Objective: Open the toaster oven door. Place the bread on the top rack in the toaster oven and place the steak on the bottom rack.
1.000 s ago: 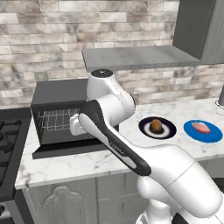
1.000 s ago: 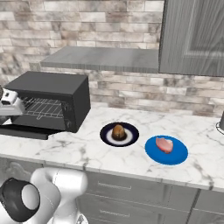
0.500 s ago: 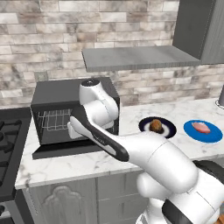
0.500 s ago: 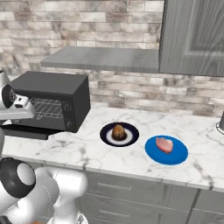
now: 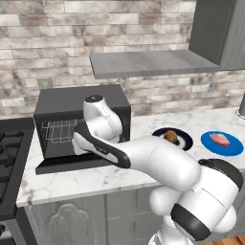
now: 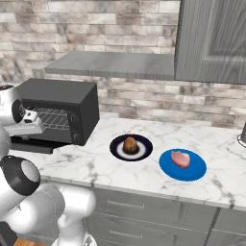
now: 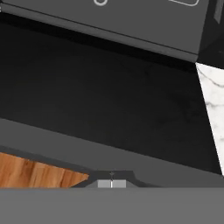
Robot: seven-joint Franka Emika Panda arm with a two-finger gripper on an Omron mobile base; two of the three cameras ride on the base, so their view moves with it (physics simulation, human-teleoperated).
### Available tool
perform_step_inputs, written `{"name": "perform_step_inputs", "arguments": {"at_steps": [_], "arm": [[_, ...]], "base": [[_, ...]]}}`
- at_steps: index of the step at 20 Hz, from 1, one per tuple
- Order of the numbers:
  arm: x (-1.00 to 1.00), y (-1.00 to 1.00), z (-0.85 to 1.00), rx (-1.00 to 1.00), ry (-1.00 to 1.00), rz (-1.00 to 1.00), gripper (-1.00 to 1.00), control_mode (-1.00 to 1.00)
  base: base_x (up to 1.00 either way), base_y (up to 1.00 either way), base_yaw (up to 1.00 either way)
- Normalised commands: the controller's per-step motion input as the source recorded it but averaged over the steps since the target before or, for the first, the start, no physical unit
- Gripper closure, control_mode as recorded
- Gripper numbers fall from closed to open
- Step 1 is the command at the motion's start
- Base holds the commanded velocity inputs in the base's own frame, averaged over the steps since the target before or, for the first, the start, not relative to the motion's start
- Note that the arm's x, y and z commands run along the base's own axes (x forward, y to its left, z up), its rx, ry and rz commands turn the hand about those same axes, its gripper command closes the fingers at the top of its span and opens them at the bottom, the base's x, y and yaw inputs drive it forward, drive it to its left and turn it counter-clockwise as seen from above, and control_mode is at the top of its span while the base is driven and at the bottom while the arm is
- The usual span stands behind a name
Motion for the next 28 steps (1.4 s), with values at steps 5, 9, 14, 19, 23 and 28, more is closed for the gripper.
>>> {"name": "perform_step_inputs", "arguments": {"at_steps": [5,9,14,19,23,28], "arm": [[0.16,0.07,-0.47,-0.01,0.0,0.0,1.0,-1.0],[0.08,0.07,-0.46,-0.02,0.0,0.0,1.0,-1.0],[0.0,0.09,-0.51,-0.03,0.0,0.0,1.0,-1.0],[0.0,0.04,-0.44,-0.01,0.0,0.0,1.0,-1.0],[0.0,0.0,-0.18,0.0,0.0,0.0,1.0,-1.0],[-0.16,0.0,0.26,0.07,-0.05,0.0,1.0,-1.0]], "base": [[0.0,0.0,0.0],[0.0,0.0,0.0],[0.0,0.0,0.0],[0.0,0.0,0.0],[0.0,0.0,0.0],[0.0,0.0,0.0]]}}
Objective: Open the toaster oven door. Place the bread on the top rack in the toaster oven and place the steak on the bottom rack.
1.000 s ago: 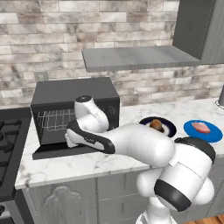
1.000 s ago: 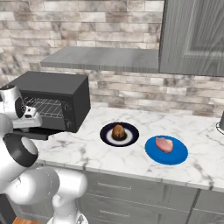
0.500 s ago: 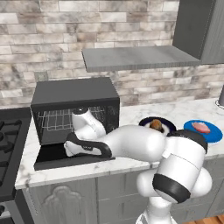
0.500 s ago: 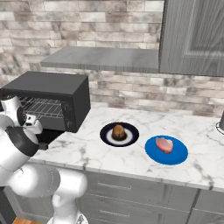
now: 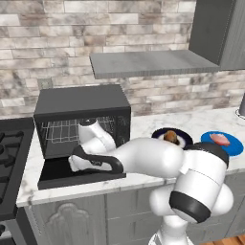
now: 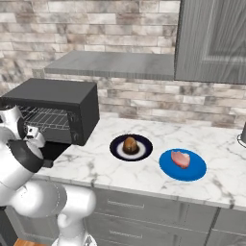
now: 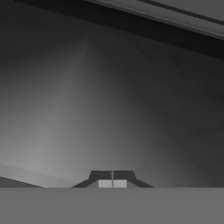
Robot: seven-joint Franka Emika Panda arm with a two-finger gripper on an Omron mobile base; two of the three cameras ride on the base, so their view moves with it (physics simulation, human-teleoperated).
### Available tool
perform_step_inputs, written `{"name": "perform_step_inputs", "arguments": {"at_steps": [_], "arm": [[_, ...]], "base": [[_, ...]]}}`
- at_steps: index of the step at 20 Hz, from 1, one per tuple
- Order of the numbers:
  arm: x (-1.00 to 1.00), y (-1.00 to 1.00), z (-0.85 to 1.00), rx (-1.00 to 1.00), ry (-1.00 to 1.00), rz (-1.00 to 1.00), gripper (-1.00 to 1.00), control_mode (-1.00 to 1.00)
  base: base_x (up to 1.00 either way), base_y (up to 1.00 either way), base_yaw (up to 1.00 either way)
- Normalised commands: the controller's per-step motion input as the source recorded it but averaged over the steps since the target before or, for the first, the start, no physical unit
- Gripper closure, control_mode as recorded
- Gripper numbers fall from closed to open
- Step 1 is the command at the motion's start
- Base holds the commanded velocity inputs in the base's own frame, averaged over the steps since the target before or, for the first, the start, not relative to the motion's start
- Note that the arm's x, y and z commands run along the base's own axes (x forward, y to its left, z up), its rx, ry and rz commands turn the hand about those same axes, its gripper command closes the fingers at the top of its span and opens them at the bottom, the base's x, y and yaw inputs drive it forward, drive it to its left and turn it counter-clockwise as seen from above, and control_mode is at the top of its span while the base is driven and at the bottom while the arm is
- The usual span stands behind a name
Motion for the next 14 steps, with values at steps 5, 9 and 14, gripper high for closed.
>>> {"name": "perform_step_inputs", "arguments": {"at_steps": [5,9,14], "arm": [[-0.11,0.0,0.69,0.06,-0.06,0.0,1.0,-1.0],[-0.12,0.0,0.71,0.01,-0.07,0.0,1.0,-1.0],[-0.22,0.0,0.6,-0.01,-0.08,0.0,1.0,-1.0]], "base": [[0.0,0.0,0.0],[0.0,0.0,0.0],[0.0,0.0,0.0]]}}
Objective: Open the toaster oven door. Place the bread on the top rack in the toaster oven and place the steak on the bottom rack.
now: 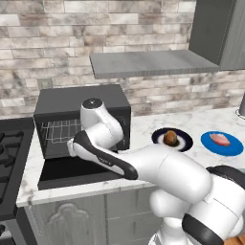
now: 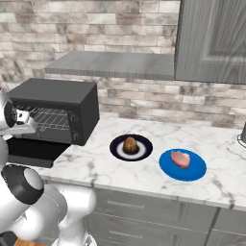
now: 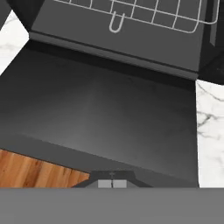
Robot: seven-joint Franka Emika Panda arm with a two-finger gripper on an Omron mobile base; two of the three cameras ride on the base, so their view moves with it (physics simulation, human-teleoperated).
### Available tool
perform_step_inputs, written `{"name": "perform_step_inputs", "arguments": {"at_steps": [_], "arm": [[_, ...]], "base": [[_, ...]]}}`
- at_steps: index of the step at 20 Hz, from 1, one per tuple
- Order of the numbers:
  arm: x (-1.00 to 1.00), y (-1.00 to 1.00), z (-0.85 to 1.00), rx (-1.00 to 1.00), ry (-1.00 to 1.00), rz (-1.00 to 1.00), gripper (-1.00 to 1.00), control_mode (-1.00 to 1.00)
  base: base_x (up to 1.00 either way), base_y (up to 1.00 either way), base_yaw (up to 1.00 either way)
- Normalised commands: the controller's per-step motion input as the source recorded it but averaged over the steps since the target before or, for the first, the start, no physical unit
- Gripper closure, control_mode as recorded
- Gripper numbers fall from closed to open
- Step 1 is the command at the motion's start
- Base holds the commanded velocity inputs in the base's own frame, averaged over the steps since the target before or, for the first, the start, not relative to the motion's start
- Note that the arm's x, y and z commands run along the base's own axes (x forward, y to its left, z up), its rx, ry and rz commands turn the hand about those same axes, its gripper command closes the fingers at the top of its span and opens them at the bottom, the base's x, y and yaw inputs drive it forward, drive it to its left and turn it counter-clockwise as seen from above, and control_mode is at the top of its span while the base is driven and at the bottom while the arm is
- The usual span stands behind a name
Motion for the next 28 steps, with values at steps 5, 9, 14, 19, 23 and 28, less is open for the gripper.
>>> {"name": "perform_step_inputs", "arguments": {"at_steps": [5,9,14,19,23,28], "arm": [[-0.15,0.0,0.47,-0.01,-0.11,-0.01,1.0,-1.0],[-0.11,0.0,0.52,0.0,-0.17,-0.11,1.0,-1.0],[-0.05,-0.01,0.38,0.0,-0.02,-0.17,1.0,-1.0],[-0.01,-0.15,0.06,0.03,0.0,-0.09,1.0,-1.0],[0.0,-0.32,-0.06,0.05,0.0,0.0,1.0,-1.0],[0.0,-0.33,-0.1,0.07,0.0,0.0,-1.0,-1.0]], "base": [[0.0,0.0,0.0],[0.0,0.0,0.0],[0.0,0.0,0.0],[0.0,0.0,0.0],[0.0,0.0,0.0],[0.0,0.0,0.0]]}}
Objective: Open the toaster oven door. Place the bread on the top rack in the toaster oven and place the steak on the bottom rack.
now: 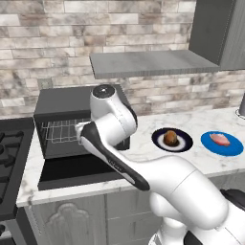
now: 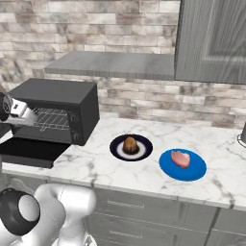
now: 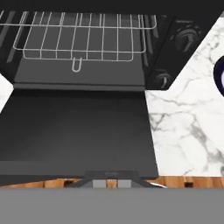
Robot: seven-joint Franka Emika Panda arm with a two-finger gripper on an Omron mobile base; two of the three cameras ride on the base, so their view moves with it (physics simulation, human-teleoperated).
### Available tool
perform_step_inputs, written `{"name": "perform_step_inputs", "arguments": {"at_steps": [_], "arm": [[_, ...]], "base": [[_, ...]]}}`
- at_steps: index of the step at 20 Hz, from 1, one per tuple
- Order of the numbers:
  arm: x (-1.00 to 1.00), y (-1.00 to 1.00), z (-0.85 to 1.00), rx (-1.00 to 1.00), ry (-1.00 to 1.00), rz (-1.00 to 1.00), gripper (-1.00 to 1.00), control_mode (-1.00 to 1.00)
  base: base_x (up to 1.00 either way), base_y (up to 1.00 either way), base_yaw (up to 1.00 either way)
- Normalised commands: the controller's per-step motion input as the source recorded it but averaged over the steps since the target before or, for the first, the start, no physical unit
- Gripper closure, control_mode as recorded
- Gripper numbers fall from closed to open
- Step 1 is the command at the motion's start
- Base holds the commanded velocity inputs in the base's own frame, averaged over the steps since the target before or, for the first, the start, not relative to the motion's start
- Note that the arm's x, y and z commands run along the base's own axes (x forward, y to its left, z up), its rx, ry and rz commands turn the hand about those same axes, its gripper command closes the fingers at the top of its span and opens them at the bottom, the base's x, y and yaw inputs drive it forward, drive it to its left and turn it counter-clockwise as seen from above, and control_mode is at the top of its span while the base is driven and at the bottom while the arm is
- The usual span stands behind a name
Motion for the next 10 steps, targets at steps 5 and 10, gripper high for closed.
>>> {"name": "perform_step_inputs", "arguments": {"at_steps": [5,10], "arm": [[0.0,-0.13,-0.07,0.05,-0.01,0.0,-1.0,-1.0],[0.0,0.0,-0.22,0.0,-0.01,0.0,-1.0,-1.0]], "base": [[0.0,0.0,0.0],[0.0,0.0,0.0]]}}
